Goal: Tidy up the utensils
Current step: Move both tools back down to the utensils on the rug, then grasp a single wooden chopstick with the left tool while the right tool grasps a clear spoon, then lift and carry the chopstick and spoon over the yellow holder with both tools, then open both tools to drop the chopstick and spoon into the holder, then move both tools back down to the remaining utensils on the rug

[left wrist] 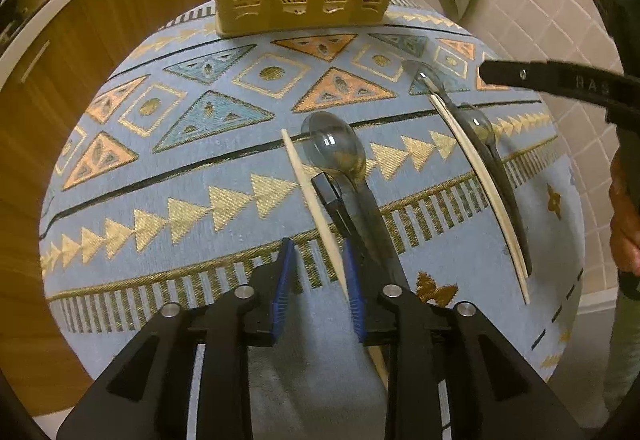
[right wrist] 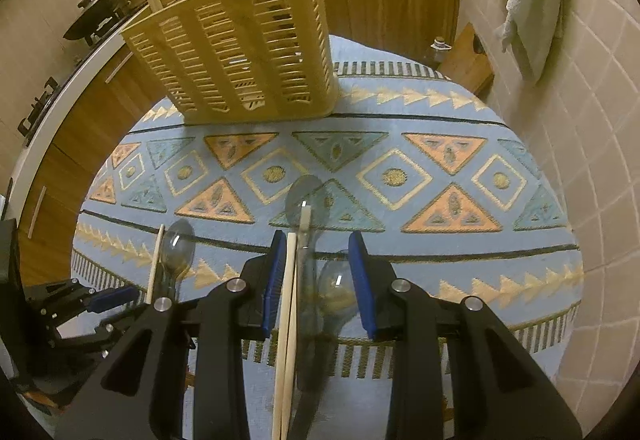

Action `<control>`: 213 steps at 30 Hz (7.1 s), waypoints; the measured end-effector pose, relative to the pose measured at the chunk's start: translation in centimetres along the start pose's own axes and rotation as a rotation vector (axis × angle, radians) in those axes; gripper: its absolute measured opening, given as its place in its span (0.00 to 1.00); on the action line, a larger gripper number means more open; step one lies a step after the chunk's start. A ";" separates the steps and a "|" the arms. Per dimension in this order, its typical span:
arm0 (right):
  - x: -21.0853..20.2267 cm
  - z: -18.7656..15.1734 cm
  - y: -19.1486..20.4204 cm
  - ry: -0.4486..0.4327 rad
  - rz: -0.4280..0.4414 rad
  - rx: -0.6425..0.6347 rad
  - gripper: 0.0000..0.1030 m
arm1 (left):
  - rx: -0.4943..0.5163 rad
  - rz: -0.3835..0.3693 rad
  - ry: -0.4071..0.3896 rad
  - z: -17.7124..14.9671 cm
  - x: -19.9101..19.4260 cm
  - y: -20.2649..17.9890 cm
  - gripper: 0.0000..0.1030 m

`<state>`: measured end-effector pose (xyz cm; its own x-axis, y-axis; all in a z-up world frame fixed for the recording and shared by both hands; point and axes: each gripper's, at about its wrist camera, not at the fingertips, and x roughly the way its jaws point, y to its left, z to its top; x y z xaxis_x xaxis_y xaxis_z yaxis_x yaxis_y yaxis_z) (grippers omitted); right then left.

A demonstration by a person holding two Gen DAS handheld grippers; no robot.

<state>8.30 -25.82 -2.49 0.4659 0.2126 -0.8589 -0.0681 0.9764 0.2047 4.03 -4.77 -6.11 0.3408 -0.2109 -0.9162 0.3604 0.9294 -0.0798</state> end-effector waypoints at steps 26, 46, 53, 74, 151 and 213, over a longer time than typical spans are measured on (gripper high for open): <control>5.6 1.8 0.4 0.242 0.075 0.000 0.25 | -0.129 -0.021 -0.118 3.6 -2.4 4.6 0.03; 3.5 1.9 0.6 0.135 0.118 -0.010 0.08 | -0.176 -0.093 -0.227 4.1 -4.3 5.6 0.03; -0.2 1.2 2.0 -0.010 0.193 -0.053 0.01 | -0.152 -0.092 -0.349 3.8 -7.1 4.5 0.03; 5.4 1.9 3.7 0.218 0.128 -0.151 0.06 | -0.142 -0.106 -0.369 3.7 -7.1 4.9 0.04; -0.8 17.9 2.6 -0.750 0.044 -0.119 0.10 | -0.177 0.150 -1.081 19.9 -6.6 5.2 0.04; -1.8 -3.5 1.2 -0.010 -0.028 0.031 0.35 | -0.252 -0.300 -0.045 -0.2 -0.7 2.5 0.24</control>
<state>4.32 -24.87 -2.37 0.4757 0.1844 -0.8601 -0.0272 0.9804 0.1951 4.49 -2.27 -5.73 0.2922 -0.4919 -0.8202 0.2274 0.8687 -0.4400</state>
